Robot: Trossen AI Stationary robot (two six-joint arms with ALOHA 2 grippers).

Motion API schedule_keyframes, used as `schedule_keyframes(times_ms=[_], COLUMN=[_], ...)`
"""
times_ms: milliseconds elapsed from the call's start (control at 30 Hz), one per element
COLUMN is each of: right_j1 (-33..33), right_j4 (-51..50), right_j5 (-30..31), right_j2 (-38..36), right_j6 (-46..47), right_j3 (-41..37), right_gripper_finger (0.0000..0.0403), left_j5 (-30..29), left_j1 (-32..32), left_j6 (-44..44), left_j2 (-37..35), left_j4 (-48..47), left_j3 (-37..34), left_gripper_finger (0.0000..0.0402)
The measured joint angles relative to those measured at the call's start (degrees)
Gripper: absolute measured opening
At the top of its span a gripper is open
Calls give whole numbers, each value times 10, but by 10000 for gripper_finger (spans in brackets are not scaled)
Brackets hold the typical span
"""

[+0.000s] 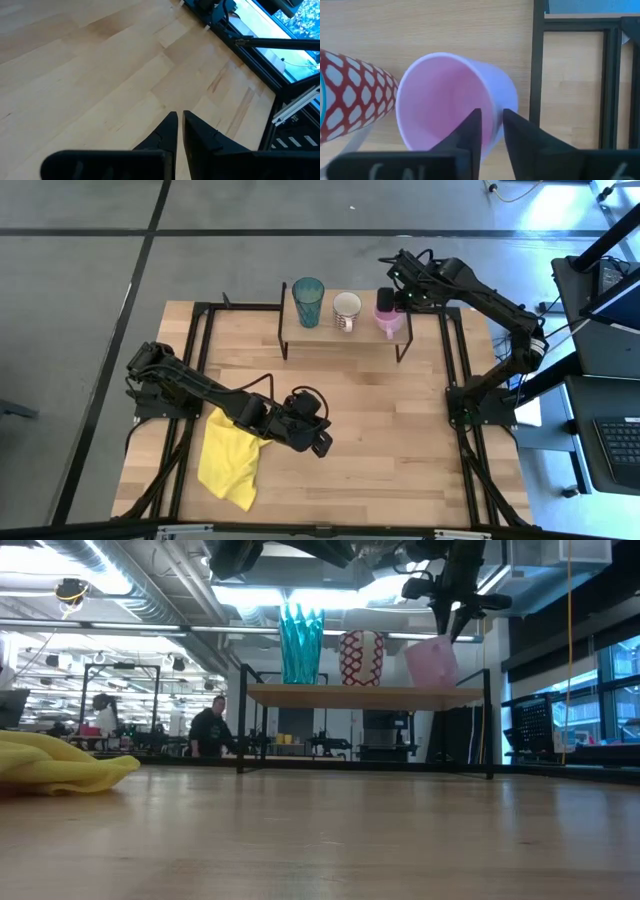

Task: Stack small to large cups/mugs on shelf
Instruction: Put the pink cup on the shelf, then return to Home Position

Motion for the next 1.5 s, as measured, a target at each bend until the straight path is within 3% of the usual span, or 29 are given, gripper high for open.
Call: schedule_keyframes(times_ms=[800, 1033, 1233, 1367, 1500], right_j1=[0, 8, 58, 106, 133], right_j4=[-1, 45, 169, 299, 317], right_j5=[2, 13, -56, -186, -321], right_j2=[2, -40, -104, -139, -161], right_j6=[-36, -93, -206, -331, -354], right_j3=[0, 0, 46, 132, 224], right_gripper_finger=[77, 77, 77, 77, 77], left_j5=[0, 1, 2, 2, -8], left_j1=[0, 0, 11, 39, 50], left_j6=[-2, 9, 114, 247, 267], left_j2=[0, 0, -42, -120, -200], left_j4=[0, 0, 65, 166, 175], left_j3=[0, 0, -1, -1, 0], left_gripper_finger=[21, 21, 21, 21, 21])
